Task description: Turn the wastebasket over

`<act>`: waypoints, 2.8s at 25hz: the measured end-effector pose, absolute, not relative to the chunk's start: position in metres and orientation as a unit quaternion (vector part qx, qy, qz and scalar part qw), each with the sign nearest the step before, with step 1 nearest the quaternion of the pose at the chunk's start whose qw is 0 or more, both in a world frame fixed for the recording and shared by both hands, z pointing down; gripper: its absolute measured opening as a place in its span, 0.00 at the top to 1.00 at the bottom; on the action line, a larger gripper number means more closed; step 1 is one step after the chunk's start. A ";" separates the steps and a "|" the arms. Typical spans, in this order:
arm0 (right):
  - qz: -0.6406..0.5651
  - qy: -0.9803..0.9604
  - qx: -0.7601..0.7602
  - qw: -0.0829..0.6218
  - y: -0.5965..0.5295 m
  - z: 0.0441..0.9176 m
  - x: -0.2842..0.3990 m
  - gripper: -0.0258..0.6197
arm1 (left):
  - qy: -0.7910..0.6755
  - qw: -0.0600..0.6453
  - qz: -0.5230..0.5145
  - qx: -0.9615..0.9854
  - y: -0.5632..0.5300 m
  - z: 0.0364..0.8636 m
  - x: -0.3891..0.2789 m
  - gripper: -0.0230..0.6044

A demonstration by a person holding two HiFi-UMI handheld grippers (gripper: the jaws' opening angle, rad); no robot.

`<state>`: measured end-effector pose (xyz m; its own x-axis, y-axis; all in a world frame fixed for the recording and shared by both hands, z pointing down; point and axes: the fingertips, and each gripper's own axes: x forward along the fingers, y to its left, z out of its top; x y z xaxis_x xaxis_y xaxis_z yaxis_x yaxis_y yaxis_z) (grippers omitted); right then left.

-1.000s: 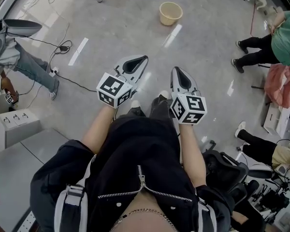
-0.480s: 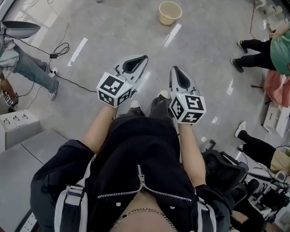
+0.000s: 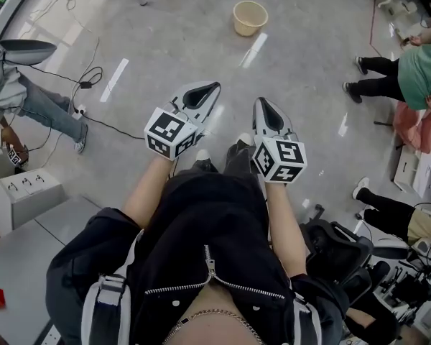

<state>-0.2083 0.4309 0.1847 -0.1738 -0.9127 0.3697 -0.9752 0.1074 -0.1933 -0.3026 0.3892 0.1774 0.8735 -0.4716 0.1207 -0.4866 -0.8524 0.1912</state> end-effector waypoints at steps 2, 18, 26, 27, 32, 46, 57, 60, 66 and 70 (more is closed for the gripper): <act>0.199 -0.738 0.640 0.079 0.431 0.185 -0.209 0.94 | -0.246 0.109 0.036 0.962 0.388 0.179 -0.303 0.96; 0.215 -0.724 0.650 0.082 0.422 0.191 -0.193 0.94 | -0.230 0.123 0.048 0.964 0.375 0.187 -0.285 0.96; 0.225 -0.737 0.633 0.081 0.397 0.202 -0.184 0.94 | -0.249 0.118 0.061 0.959 0.354 0.194 -0.277 0.96; 0.227 -0.737 0.631 0.082 0.392 0.203 -0.180 0.94 | -0.250 0.118 0.064 0.959 0.349 0.195 -0.273 0.96; 0.235 -0.740 0.624 0.082 0.357 0.206 -0.154 0.94 | -0.256 0.123 0.073 0.956 0.317 0.200 -0.249 0.96; 0.254 -0.756 0.599 0.077 0.268 0.208 -0.066 0.94 | -0.270 0.123 0.085 0.951 0.234 0.196 -0.154 0.96; 0.242 -0.785 0.564 0.081 0.216 0.200 -0.004 0.94 | -0.307 0.118 0.086 0.940 0.191 0.187 -0.092 0.96; 0.248 -0.787 0.559 0.076 0.209 0.202 0.008 0.94 | -0.310 0.121 0.091 0.939 0.188 0.188 -0.080 0.96; 0.250 -0.785 0.564 0.055 0.200 0.201 0.016 0.94 | -0.307 0.116 0.101 0.939 0.180 0.188 -0.077 0.96; 0.246 -0.775 0.581 0.039 0.199 0.193 0.029 0.94 | -0.295 0.105 0.105 0.944 0.176 0.182 -0.069 0.96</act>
<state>0.0288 0.1989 0.1925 -0.3226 -0.8813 0.3452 -0.9192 0.2047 -0.3364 -0.0691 0.1755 0.1823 0.8044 -0.5343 0.2596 -0.5784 -0.8042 0.1368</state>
